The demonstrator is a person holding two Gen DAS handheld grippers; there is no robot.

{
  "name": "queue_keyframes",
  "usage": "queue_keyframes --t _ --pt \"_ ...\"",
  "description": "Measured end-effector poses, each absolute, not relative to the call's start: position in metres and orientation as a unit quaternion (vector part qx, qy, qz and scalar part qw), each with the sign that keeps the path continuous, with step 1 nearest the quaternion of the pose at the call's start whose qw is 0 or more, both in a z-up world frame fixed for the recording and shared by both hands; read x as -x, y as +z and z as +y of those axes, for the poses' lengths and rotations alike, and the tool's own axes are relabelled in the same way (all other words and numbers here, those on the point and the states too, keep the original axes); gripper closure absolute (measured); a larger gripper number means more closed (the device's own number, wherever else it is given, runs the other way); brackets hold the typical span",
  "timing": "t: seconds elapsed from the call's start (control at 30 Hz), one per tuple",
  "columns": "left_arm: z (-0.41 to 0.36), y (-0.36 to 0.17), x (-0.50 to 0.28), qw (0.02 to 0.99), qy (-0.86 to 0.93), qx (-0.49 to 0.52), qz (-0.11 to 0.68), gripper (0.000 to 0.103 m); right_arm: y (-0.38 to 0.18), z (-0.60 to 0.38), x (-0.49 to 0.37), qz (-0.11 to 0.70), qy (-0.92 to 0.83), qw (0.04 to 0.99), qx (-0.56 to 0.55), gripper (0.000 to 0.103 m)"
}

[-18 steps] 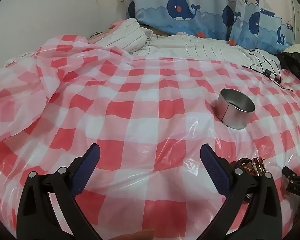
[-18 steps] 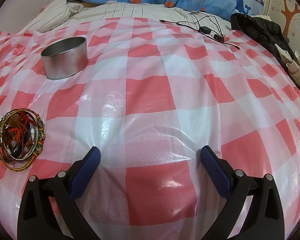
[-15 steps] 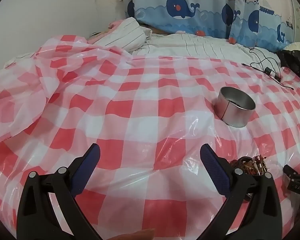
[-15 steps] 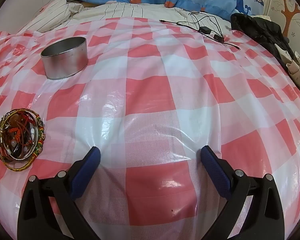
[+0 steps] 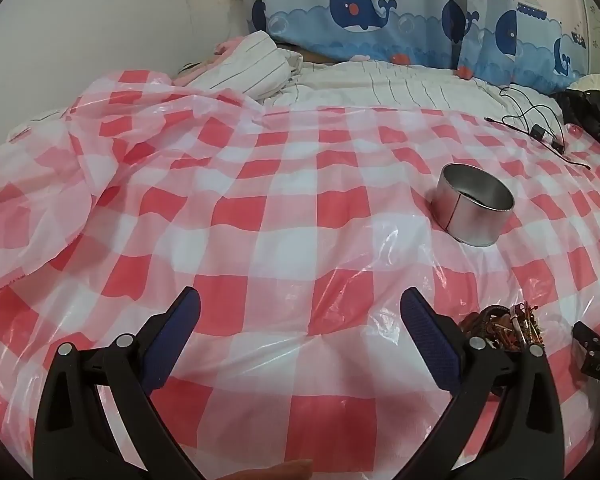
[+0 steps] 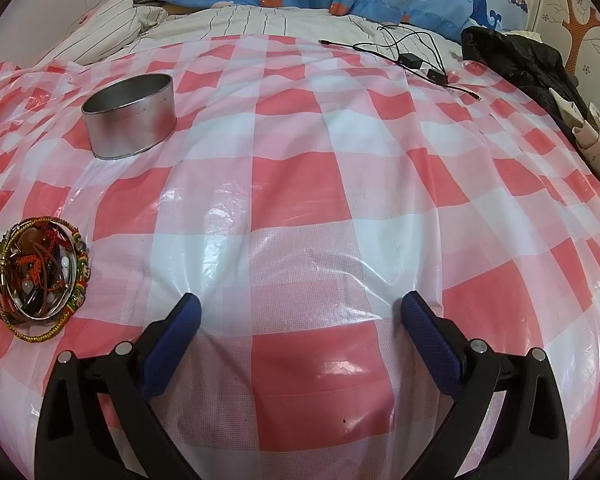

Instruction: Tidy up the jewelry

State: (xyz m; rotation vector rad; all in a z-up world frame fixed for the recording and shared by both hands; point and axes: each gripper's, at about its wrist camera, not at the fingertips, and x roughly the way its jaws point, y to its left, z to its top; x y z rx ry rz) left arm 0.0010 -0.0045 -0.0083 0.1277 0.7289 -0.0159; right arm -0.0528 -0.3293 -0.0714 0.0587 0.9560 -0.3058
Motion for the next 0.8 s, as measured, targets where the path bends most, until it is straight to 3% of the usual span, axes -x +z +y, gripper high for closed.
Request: queue_keyframes --t 0.8 --pt "-0.0109 -0.0106 0.0034 0.931 -0.005 -0.072 0.358 0.006 -0.0707 -0.3289 0.0531 0.458 -0.147 0.876 -0.027 0.007"
